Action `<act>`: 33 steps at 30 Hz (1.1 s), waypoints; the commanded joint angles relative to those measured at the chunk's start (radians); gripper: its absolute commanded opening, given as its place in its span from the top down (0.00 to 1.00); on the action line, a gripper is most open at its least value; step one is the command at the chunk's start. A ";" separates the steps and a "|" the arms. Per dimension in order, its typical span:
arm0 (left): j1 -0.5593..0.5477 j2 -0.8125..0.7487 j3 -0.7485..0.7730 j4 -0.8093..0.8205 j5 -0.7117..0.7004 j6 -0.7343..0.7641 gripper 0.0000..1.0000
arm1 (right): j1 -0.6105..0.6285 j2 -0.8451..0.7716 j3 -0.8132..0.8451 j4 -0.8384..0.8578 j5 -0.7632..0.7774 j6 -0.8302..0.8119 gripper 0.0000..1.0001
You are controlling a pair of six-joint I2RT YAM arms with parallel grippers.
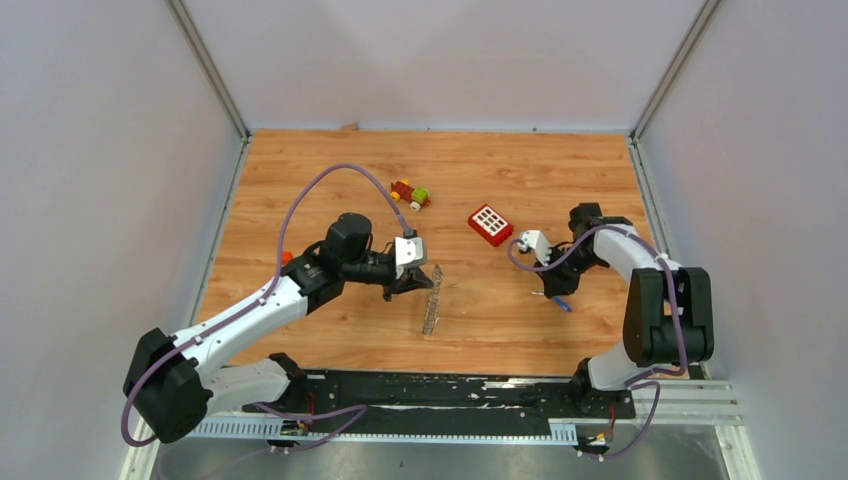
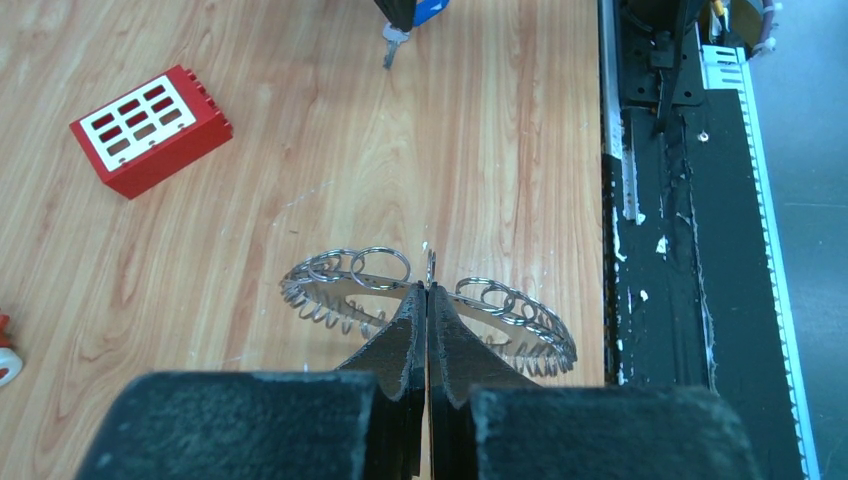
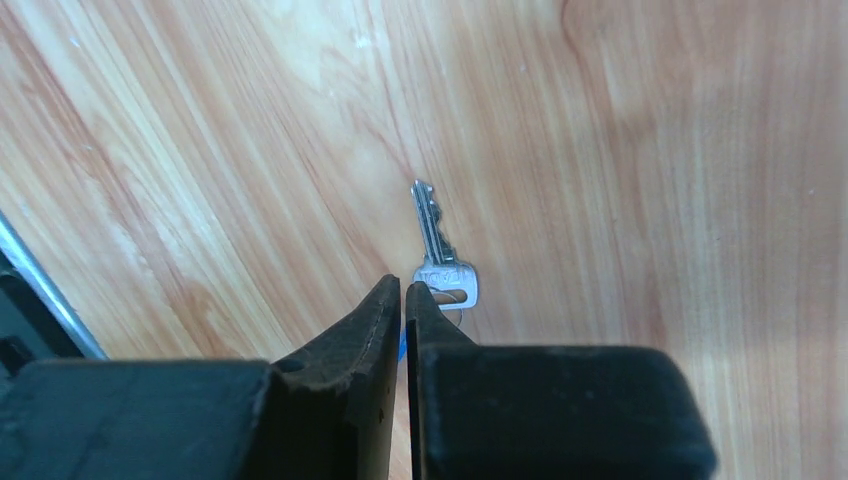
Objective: Put the keys on the keyring
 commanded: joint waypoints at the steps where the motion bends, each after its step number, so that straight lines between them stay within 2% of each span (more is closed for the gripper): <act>1: -0.005 -0.018 0.052 0.027 0.020 0.022 1.00 | -0.004 0.006 0.065 -0.060 -0.132 0.031 0.92; 6: -0.004 -0.018 0.052 0.024 0.023 0.024 1.00 | -0.004 0.018 0.068 -0.053 -0.098 0.043 0.90; 8: -0.003 -0.019 0.052 0.024 0.025 0.024 1.00 | -0.004 0.018 0.056 -0.040 -0.056 0.046 0.79; 11: -0.004 -0.022 0.052 0.024 0.026 0.026 1.00 | -0.004 -0.011 0.021 -0.006 -0.009 0.053 0.57; 13: -0.004 -0.019 0.052 0.025 0.027 0.026 1.00 | 0.006 -0.038 -0.001 0.019 0.021 0.053 0.49; 15: -0.005 -0.017 0.054 0.025 0.027 0.025 1.00 | 0.018 -0.051 -0.014 0.033 0.049 0.055 0.46; 22: -0.004 -0.017 0.055 0.024 0.028 0.025 1.00 | 0.060 -0.039 -0.035 0.090 0.159 0.061 0.47; 29: -0.004 -0.017 0.055 0.022 0.027 0.025 1.00 | 0.081 -0.037 -0.071 0.120 0.216 0.057 0.57; 33: -0.004 -0.017 0.054 0.022 0.027 0.028 1.00 | 0.088 -0.051 -0.095 0.146 0.225 0.061 0.68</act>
